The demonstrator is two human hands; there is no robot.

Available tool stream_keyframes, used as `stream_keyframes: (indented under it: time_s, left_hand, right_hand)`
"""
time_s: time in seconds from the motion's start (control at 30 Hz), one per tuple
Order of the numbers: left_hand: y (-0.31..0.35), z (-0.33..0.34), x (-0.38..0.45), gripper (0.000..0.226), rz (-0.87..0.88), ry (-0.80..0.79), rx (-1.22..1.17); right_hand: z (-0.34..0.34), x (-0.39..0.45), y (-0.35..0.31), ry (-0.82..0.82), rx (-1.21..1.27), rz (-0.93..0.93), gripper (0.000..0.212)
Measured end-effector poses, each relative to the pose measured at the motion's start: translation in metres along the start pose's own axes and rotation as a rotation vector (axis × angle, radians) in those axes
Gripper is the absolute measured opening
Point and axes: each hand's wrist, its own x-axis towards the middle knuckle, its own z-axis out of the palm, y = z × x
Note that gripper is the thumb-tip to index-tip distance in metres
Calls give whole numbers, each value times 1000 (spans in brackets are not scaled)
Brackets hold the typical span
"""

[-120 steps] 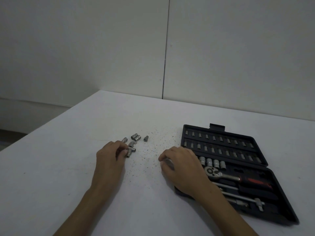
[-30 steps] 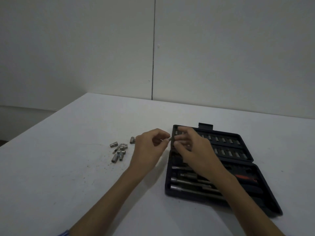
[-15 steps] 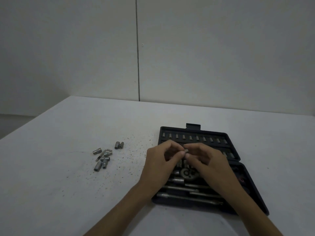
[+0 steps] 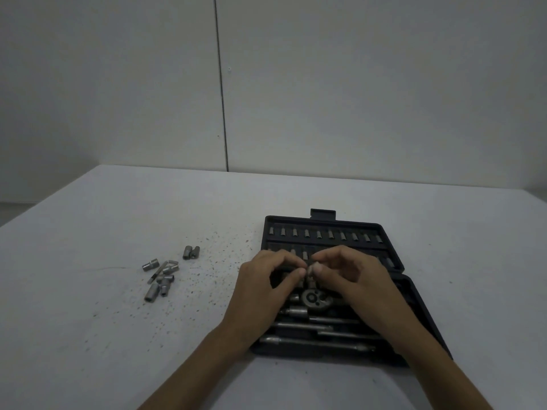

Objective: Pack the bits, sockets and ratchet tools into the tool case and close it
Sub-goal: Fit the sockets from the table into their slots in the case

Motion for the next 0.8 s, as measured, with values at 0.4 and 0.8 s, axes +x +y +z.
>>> stream_keyframes:
  time_s: [0.4, 0.8]
  left_hand:
    - [-11, 3, 0, 15, 63, -62, 119]
    - [-12, 3, -1, 21, 33, -76, 110]
  right_hand:
    - [-27, 2, -1, 87, -141, 127, 7]
    - [-36, -1, 0, 71, -382, 174, 9]
